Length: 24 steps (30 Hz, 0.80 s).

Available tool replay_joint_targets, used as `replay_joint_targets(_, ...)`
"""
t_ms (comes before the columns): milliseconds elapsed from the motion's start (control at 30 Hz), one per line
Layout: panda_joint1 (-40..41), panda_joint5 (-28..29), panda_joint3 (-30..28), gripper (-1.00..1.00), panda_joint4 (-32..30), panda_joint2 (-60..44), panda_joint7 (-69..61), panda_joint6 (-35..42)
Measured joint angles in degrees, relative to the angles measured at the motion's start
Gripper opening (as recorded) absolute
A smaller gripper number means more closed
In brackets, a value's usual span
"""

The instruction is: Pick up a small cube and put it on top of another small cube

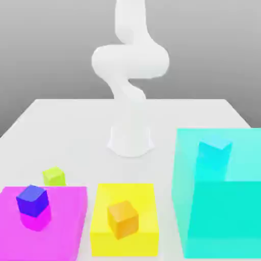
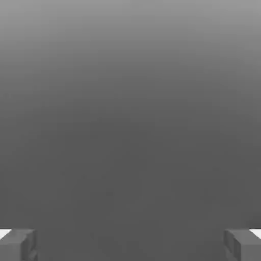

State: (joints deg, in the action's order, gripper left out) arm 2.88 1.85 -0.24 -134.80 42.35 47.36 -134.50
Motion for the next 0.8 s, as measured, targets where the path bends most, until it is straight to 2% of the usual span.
replay_joint_targets(500, 16.81, 8.46, -7.29, 0.00, -18.06, -21.05, 7.06, -16.16)
replay_joint_targets(800, 24.54, 8.04, -15.00, 0.00, -28.89, -33.30, 7.14, -26.17)
